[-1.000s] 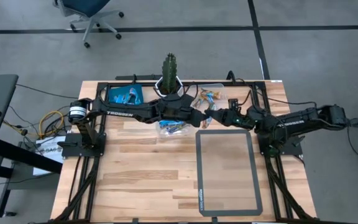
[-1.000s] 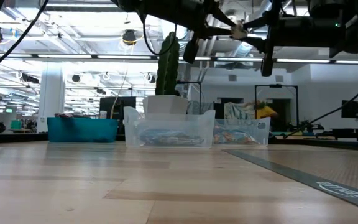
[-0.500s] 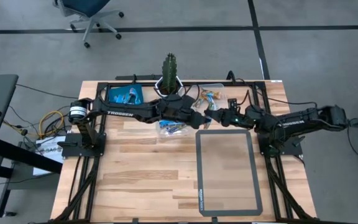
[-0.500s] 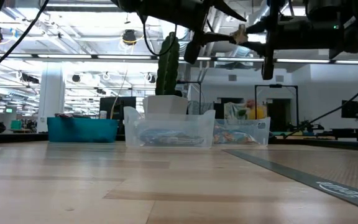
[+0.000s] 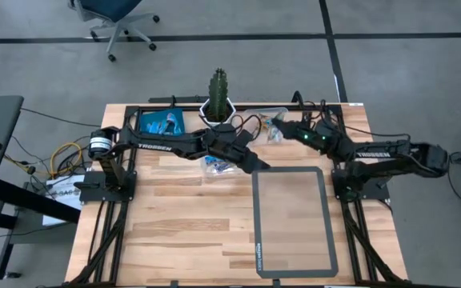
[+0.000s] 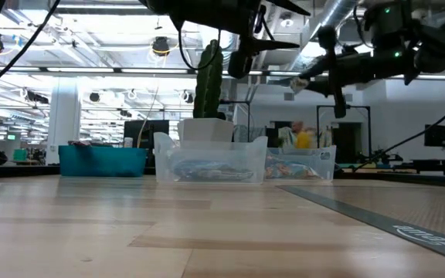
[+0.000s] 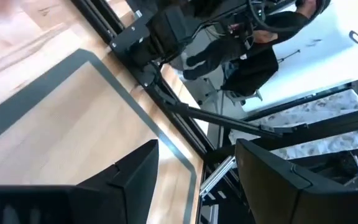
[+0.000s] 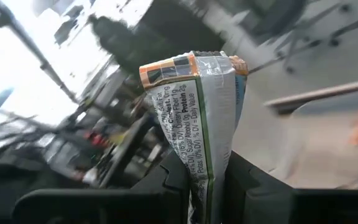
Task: Pick and place Granola Bars by type
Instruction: Put the yellow granola bar into the top transparent bin
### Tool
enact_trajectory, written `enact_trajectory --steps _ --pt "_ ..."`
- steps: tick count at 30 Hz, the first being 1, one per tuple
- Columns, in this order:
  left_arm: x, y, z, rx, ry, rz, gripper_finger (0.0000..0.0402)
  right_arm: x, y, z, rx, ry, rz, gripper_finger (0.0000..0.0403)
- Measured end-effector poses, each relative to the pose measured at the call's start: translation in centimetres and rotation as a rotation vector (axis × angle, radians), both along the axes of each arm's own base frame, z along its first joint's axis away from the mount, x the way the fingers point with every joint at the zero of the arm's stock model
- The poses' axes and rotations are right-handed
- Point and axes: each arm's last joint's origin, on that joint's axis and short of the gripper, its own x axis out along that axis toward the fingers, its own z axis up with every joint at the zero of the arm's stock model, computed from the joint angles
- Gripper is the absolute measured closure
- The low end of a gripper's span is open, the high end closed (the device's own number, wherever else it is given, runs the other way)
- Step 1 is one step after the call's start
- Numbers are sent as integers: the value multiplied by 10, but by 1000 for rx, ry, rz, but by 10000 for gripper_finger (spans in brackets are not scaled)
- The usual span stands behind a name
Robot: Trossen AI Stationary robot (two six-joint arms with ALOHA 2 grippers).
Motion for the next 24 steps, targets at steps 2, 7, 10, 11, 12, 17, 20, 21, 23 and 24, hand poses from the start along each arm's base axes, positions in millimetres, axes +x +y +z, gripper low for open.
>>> enact_trajectory --steps 2,7,10,11,12,17,20,21,23,24 --pt "0 -2 -1 -1 10 -6 195 -4 -8 -2 8 17 -44 360" --pt "0 -10 -3 -3 28 -25 195 -14 -23 -10 50 94 -125 360" --pt "0 -14 -3 -2 34 -34 195 -18 -28 -15 99 116 -159 358" --pt "0 -15 -3 0 34 -32 195 -19 -30 -16 118 115 -168 357" --pt "0 -16 -3 2 33 -31 195 -20 -31 -16 126 114 -174 356" --pt "0 -18 -3 6 32 -32 195 -21 -32 -16 124 113 -181 332" --pt "0 -17 -3 7 32 -31 195 -21 -32 -16 124 113 -181 307" --pt "0 -17 -3 7 32 -31 195 -21 -32 -16 124 113 -182 297" --pt "0 -17 -3 9 32 -25 195 -21 -33 -16 125 112 -187 276" --pt "0 -17 -3 11 33 -20 195 -22 -34 -16 125 112 -190 265"
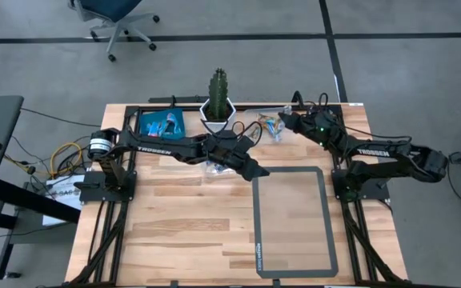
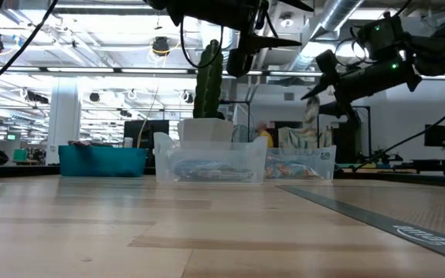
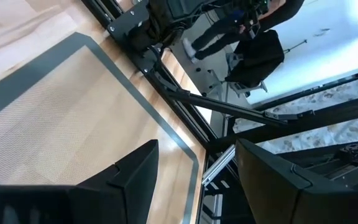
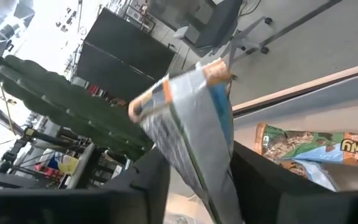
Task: Pick and place Granola Bars by type
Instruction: Put the yellow granola bar into the top transparent bin
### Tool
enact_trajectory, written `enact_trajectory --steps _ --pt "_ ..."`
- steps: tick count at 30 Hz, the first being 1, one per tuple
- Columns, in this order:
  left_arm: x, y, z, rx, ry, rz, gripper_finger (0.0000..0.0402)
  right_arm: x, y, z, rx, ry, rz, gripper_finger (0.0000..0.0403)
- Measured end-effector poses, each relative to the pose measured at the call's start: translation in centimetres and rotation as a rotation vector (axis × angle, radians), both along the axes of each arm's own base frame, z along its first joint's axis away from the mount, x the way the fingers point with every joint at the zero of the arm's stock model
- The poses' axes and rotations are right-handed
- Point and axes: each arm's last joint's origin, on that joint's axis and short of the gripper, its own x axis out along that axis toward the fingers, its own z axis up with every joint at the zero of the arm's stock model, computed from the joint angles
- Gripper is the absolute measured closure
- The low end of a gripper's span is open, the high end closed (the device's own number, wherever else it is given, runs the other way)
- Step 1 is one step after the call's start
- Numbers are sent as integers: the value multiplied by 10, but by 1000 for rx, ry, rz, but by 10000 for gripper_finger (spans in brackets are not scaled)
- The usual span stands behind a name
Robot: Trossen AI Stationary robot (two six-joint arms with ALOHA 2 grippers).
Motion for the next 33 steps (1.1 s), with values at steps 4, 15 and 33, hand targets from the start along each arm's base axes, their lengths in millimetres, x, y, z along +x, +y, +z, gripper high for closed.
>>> enact_trajectory --steps 4,15,33 --pt "0 0 0 4 0 11 195 -1 -1 0 0 -1 -7 220" --pt "0 1 0 16 -3 13 195 -1 -1 0 -84 68 14 155" --pt "-2 -1 4 76 -24 -12 195 14 -2 32 -241 31 242 154"
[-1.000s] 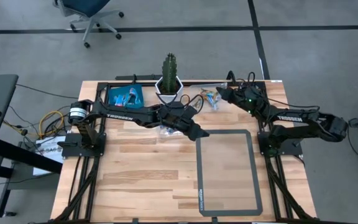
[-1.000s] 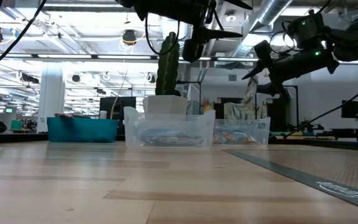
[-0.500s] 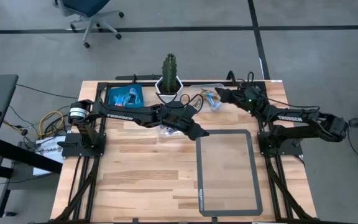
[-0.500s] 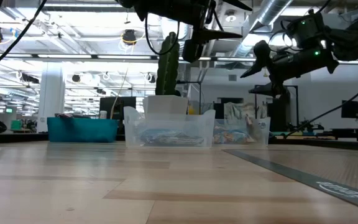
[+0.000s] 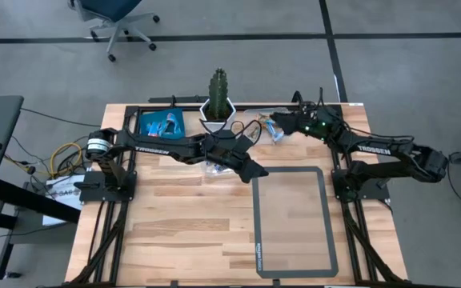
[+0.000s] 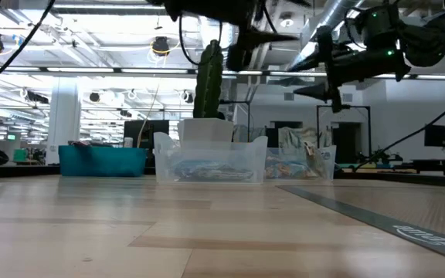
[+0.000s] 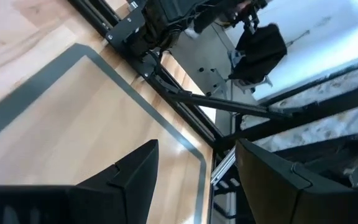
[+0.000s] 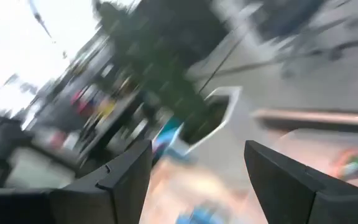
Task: Pick and place Granola Bars by type
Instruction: Put the yellow granola bar into the top transparent bin
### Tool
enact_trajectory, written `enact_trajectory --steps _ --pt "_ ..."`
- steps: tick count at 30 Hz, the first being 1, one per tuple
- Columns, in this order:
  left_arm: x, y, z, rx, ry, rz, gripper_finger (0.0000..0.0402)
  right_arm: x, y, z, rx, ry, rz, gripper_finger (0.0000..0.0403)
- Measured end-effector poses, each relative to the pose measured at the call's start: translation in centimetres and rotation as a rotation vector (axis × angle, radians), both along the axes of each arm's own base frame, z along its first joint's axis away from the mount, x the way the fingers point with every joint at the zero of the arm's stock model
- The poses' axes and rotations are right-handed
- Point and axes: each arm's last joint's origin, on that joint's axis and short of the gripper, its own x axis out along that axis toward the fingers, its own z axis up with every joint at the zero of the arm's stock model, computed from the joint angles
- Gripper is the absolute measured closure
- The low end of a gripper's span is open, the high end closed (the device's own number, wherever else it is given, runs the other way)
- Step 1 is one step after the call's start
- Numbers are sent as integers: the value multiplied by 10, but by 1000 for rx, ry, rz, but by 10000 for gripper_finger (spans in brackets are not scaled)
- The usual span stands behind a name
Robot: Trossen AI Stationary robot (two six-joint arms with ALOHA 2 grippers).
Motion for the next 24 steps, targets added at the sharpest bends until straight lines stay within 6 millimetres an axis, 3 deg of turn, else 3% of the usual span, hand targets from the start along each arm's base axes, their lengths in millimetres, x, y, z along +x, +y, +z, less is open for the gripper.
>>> enact_trajectory --steps 5,13,19,24 --pt "-18 -5 24 108 -20 -8 195 -7 16 4 -40 -31 194 154" --pt "-75 -16 49 371 86 282 195 -38 57 1 -103 -121 206 154" --pt "-104 -20 36 367 93 298 195 -49 73 -4 -75 -65 165 154" --pt "-110 -21 17 281 81 271 195 -51 77 -18 115 11 47 154"
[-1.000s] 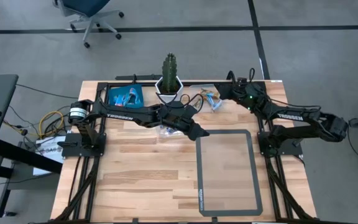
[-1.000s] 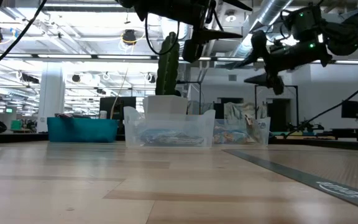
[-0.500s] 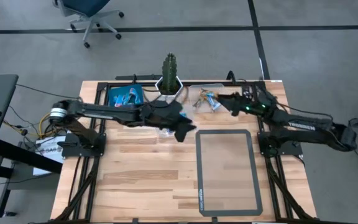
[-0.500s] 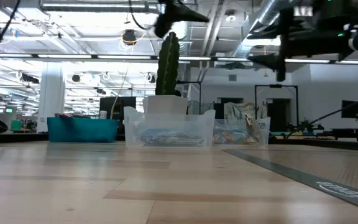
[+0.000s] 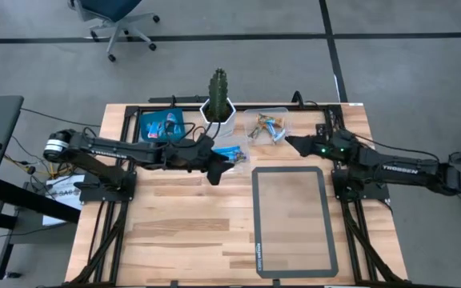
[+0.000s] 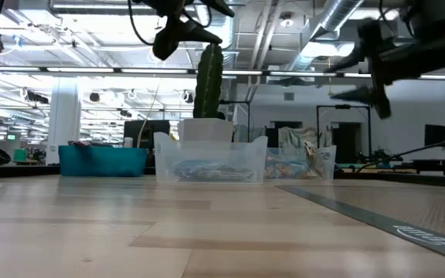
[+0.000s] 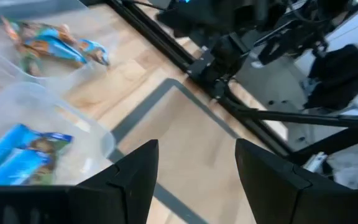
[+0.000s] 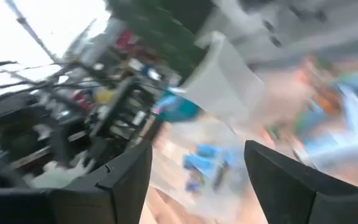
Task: Pick and place Granola Bars by type
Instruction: Put the yellow granola bar into the top transparent bin
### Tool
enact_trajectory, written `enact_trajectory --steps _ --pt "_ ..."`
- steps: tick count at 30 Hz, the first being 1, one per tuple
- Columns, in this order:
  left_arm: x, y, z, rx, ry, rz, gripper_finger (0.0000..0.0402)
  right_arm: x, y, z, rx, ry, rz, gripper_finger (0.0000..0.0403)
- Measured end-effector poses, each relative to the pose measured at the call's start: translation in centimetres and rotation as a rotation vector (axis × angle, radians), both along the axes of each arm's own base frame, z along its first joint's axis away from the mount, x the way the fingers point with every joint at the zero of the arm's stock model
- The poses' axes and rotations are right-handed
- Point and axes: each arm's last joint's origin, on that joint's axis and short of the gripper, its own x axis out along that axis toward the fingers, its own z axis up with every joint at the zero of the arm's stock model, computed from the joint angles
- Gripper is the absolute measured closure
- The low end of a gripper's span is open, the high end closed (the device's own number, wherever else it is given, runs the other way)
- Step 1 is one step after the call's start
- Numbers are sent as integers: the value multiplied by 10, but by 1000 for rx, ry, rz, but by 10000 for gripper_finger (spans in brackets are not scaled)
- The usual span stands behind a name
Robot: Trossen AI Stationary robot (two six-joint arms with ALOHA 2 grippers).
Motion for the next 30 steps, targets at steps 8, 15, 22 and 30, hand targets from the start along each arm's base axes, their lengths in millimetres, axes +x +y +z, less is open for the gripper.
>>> enact_trajectory --steps 8,15,22,30 --pt "1 -1 -4 -25 0 -3 195 8 -3 -27 309 115 -92 154" --pt "1 -1 -5 -37 -2 2 195 17 -11 -47 429 201 -162 193" --pt "1 -1 -5 -47 -3 6 195 28 -15 -58 460 217 -177 312" --pt "1 -1 -5 -57 -5 10 195 41 -20 -69 497 233 -195 394"
